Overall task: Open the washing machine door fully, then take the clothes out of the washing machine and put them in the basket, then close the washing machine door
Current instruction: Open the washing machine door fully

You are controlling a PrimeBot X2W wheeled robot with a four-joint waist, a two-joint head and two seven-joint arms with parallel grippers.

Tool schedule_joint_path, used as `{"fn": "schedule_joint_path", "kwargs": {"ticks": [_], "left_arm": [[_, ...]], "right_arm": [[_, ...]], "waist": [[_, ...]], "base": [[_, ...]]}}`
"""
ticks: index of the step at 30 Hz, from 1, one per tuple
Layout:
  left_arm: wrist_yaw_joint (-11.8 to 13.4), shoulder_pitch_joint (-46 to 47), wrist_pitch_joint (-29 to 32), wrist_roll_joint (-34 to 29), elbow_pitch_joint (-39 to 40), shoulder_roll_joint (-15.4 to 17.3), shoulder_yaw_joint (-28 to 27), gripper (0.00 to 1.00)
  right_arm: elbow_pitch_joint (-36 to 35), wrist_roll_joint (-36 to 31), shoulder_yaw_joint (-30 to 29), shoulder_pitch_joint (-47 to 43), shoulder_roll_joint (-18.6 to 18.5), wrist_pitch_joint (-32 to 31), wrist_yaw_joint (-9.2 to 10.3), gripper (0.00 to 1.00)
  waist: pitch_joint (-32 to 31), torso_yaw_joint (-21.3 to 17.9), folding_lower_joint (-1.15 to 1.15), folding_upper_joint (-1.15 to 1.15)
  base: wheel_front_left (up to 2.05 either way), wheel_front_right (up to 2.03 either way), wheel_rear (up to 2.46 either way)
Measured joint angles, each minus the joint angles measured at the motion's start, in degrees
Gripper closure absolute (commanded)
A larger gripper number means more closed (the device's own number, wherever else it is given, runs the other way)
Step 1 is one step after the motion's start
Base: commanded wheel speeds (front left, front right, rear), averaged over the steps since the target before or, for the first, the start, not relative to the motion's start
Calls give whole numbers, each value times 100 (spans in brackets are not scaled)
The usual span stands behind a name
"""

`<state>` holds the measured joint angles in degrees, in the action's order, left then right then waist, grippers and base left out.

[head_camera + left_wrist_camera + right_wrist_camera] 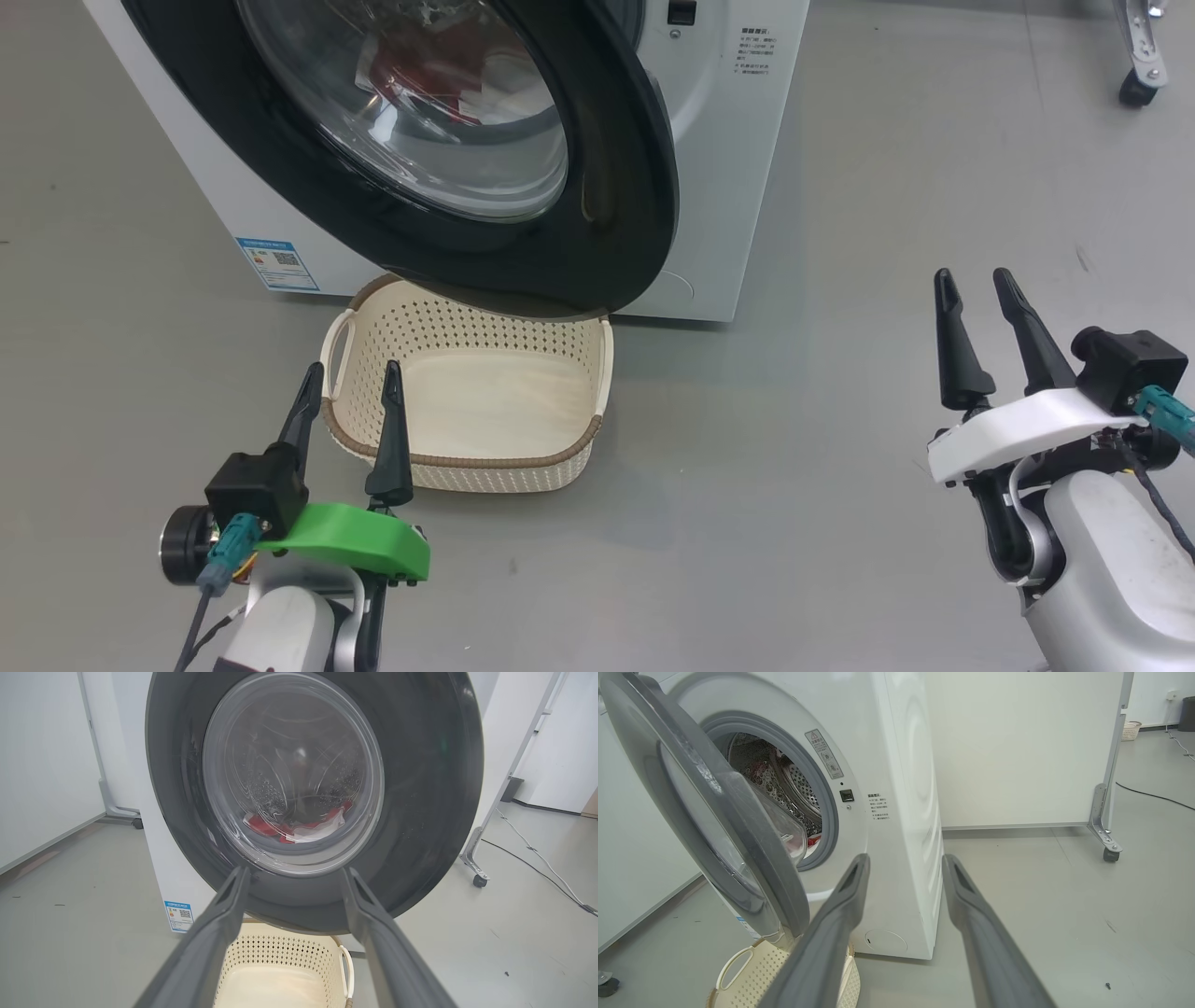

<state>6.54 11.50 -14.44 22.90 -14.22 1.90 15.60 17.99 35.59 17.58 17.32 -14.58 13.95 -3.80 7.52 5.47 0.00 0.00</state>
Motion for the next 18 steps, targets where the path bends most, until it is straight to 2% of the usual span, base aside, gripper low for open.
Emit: {"fn": "schedule_joint_path", "kwargs": {"ticks": [10,18], "left_arm": [[0,-48,0,-31,56,0,-207,0],[0,-48,0,-31,60,0,-222,0]], "right_arm": [[-223,-147,-81,-233,131,7,194,0],[-338,-220,-124,-385,199,8,221,0]], "waist": [[50,-133,0,0],[60,-173,0,0]], "base": [[0,0,0],[0,0,0]]}}
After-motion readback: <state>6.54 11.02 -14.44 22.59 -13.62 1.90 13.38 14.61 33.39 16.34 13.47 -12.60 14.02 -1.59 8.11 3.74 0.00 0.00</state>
